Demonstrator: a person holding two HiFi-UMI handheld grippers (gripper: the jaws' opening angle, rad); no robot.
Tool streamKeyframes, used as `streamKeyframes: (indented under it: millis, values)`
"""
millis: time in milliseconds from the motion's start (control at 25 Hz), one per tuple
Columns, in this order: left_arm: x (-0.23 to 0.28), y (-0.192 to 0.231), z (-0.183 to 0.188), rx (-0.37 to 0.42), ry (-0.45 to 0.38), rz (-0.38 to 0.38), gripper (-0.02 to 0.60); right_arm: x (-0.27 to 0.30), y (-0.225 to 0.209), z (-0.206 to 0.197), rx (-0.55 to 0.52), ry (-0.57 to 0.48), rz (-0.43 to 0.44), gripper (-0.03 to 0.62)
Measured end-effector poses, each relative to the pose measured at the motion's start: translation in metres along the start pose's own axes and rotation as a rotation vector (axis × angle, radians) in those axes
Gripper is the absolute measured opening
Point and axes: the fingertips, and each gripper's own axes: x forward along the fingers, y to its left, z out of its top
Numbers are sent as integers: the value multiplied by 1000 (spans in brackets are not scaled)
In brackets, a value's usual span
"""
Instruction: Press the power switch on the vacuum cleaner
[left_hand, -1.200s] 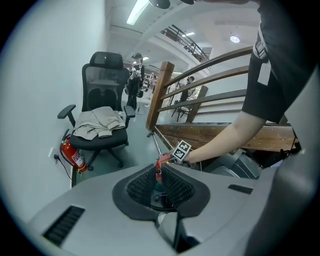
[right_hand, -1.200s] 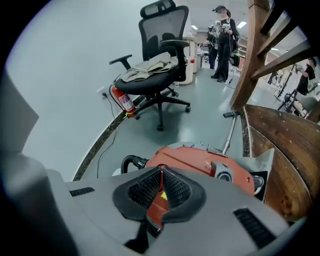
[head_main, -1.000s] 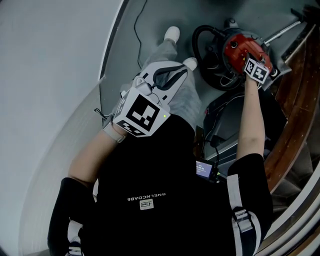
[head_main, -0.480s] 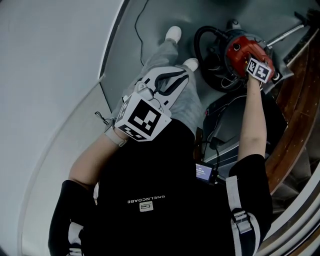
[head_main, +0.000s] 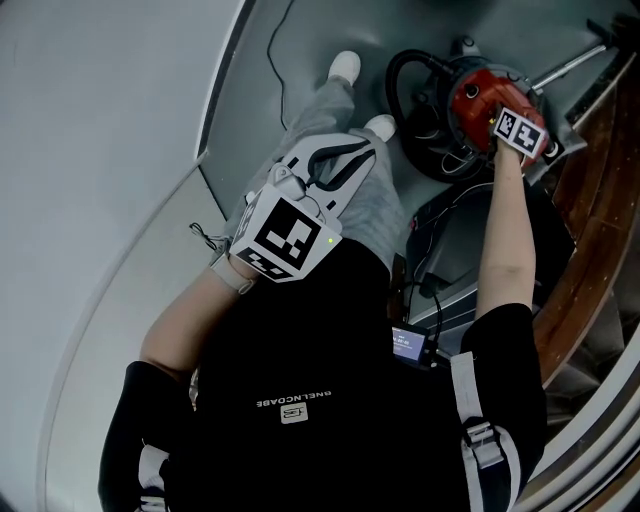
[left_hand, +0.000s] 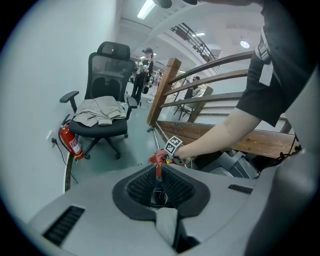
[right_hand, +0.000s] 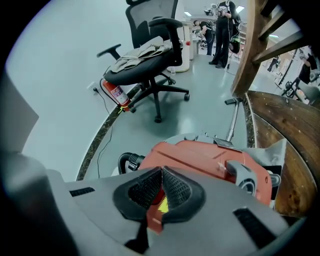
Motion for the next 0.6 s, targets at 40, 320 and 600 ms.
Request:
streamKeyframes:
  millis: [40,320,600]
  values:
    - [0,1,1,-6,-4,2,29,-1,0,0,-9,-7,-8,29]
    - [-6,2,4,-1,-14,18,29,-7,2,-6,-63,5,-20,29]
    - [-10,0,15,12,-20,6,29,-29,10,-13,-66,9,-25,29]
